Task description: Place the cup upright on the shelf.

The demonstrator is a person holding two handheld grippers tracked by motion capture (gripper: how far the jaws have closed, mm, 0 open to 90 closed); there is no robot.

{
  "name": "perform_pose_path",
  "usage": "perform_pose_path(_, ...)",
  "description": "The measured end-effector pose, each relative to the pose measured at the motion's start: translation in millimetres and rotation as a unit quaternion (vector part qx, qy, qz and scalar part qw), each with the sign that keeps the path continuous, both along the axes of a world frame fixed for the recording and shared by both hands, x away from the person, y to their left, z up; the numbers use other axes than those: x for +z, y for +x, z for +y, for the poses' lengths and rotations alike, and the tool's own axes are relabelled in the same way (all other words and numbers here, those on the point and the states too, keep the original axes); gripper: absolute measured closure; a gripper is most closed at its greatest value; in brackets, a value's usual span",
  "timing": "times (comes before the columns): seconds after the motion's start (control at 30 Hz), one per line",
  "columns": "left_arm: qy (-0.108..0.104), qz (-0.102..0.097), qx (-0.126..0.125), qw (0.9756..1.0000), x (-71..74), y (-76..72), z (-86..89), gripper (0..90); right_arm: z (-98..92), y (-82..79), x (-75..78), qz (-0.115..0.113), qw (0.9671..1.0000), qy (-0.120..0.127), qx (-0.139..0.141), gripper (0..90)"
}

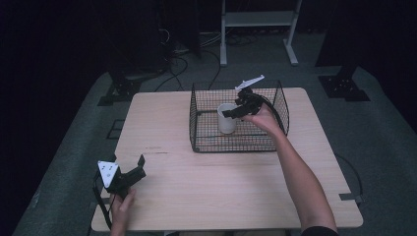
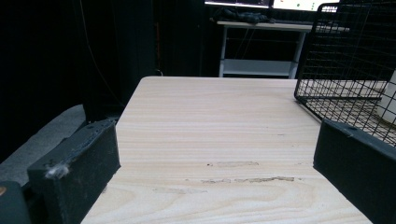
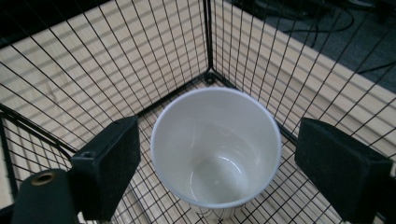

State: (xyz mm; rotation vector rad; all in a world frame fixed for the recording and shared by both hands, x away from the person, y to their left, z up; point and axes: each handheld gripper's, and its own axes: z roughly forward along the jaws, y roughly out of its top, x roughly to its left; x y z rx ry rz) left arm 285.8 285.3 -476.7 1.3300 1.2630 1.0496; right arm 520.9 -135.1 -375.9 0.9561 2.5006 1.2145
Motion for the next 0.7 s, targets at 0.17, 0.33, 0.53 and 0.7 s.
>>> perform_pose_path(0.17, 0.001, -0.001, -0.002, 1.0, -0.1, 0.2, -0.4, 0.0, -7.8, -7.2, 6.2, -0.001, 0.9998, 0.02, 0.001, 13.3)
perform_pose_path(0.33, 0.002, 0.001, 0.0, 1.0, 0.0, -0.2, -0.9, 0.0, -15.1, -17.4, 13.8, -0.002, 0.9992, 0.038, -0.01, 13.2)
perform_pose_path(0.53, 0.003, -0.001, -0.001, 1.0, 0.0, -1.0, -0.8, 0.0, -22.5, -29.4, 21.4, -0.004, 0.9991, 0.036, -0.02, 13.2)
perform_pose_path(0.7, -0.005, 0.001, 0.003, 1.0, 0.0, -0.3, 1.2, 0.0, -32.8, -41.2, 26.2, -0.006, 0.9983, 0.053, -0.023, 13.2)
